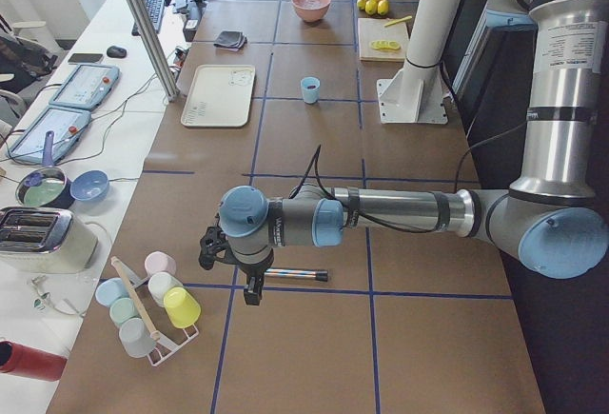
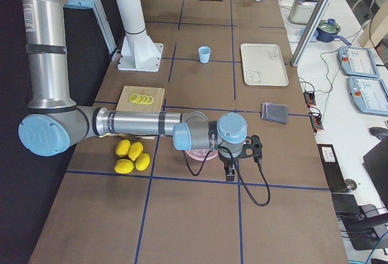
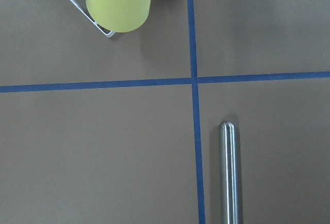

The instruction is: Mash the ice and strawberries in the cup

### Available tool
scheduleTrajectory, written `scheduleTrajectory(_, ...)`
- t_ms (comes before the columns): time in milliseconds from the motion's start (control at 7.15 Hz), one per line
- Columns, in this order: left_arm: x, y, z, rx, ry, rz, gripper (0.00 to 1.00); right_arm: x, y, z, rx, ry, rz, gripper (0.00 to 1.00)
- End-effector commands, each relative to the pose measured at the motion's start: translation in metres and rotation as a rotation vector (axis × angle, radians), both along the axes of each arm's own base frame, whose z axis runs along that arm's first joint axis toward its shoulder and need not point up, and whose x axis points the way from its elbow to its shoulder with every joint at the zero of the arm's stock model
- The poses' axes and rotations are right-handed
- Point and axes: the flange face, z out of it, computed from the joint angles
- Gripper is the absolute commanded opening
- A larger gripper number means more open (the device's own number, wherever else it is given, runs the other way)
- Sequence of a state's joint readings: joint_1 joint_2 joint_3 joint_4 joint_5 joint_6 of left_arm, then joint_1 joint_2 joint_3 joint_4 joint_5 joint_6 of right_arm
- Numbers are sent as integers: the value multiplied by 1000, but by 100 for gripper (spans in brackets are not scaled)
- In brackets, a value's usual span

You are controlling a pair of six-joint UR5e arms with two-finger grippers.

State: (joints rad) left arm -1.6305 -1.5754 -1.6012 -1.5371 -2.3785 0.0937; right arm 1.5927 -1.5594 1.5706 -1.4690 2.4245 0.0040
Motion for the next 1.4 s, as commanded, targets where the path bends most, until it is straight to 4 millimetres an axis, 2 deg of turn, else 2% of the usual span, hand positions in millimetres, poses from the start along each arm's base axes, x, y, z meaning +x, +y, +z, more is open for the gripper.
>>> scheduleTrajectory(0,0,-1,-2,6,-1,0,100,0,2,9,-9,-2,-6,100)
scheduleTrajectory(1259,0,-1,-4,12,-2,1,100,1,1,9,1,12,-5,100)
